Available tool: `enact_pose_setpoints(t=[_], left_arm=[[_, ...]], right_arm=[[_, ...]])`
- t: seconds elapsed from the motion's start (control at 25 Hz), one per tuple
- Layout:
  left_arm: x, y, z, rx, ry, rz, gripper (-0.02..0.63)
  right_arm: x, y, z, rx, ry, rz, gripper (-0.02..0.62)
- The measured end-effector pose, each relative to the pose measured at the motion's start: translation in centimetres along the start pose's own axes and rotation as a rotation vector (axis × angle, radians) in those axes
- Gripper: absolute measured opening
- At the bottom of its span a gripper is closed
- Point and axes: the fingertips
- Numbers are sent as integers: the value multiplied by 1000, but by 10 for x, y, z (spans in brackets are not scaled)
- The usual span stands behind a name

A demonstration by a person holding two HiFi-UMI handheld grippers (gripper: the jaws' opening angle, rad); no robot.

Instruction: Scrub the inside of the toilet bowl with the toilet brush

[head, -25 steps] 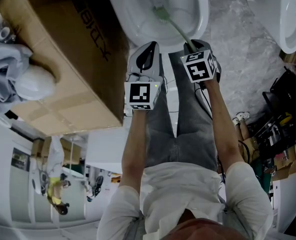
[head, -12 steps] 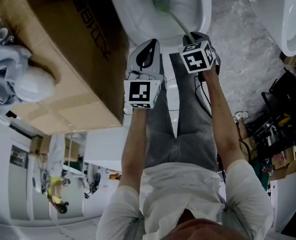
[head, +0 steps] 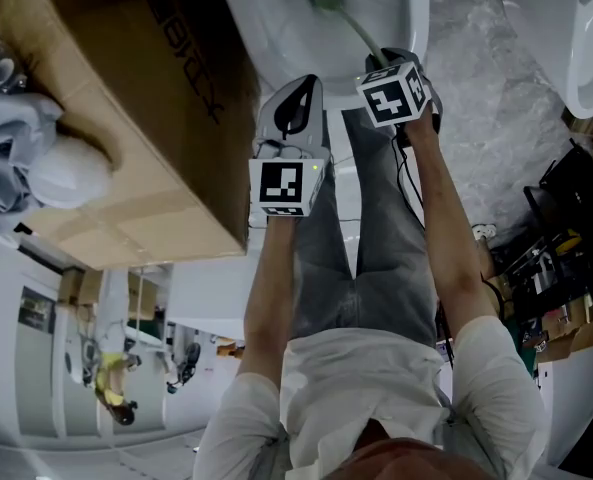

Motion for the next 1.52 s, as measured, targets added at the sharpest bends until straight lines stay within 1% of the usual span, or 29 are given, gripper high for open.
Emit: enact_pose_setpoints(t=[0.32,0.44,0.6,0.8,1.0,1.12,1.28,1.52], left_arm=[[-1,-2,0,4,0,4,17],[-1,-4,-2,6,2,10,17],[0,-7,-7,9,8,24,17],[3,-12,-15,15,14,40,17],[14,-15,-27,18,33,63,17],[20,-17,-36,19,44,80,17],[26,-24,-47,31,52,98,17],[38,-47,-67,67,58,126,17]], right_arm=[[9,-27,15,13,15,-19,97],[10,-29,14,8,18,-38,97],[5,-11,2,3,15,-54,97],[-4,24,-12,-24,3,-53,97],[-12,45,-27,-25,-3,-43,97],[-17,51,-37,4,-13,-22,97],[-20,55,-58,75,-29,18,96],[-20,63,-111,185,-23,83,95]])
Point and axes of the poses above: the fingertips, and each gripper's own axes: z forward along the fingers, x to its right, y out of its underside, and after that the axes turned 6 degrees about z, right-handed
